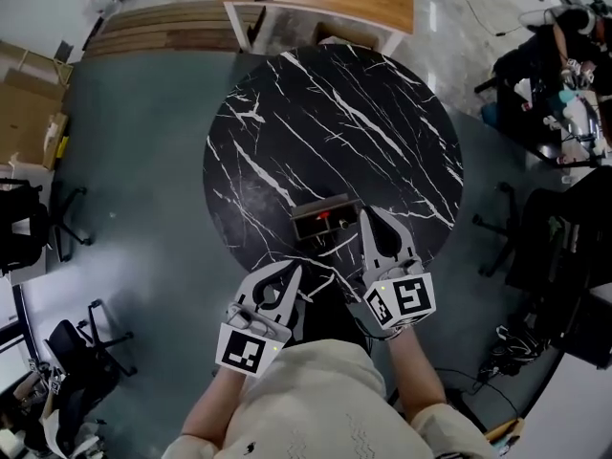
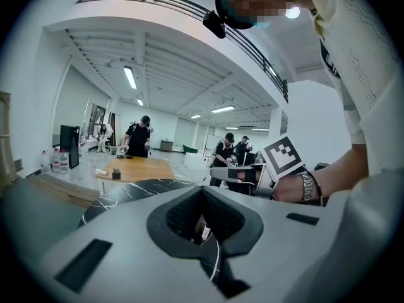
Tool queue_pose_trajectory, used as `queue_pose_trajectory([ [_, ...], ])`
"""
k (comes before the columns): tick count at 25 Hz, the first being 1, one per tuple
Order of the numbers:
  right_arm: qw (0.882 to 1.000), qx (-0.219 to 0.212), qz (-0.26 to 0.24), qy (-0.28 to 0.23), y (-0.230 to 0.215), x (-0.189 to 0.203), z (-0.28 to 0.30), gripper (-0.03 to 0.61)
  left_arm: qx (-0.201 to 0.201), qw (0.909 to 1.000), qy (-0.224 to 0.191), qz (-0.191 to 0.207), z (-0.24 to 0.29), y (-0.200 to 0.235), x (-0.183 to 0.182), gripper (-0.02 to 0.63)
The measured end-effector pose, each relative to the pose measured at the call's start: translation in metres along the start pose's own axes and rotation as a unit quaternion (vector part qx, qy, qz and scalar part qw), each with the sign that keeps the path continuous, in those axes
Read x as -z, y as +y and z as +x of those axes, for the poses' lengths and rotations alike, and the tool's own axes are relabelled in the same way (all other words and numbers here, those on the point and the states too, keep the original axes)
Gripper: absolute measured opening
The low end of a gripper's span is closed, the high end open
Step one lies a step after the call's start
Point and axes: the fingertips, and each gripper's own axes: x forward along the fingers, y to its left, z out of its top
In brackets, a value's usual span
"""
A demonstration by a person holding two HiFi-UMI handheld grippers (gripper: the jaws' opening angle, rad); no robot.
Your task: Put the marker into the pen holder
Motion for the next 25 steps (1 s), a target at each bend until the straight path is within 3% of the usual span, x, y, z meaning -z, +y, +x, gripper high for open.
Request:
queue_pose_trajectory([
  [25, 0.999, 0.034, -0.020, -0.007, 0.107, 0.016, -0.145, 0.017, 0.088, 0.9938, -0.056, 0.040, -0.094, -0.081, -0.010, 0.008],
])
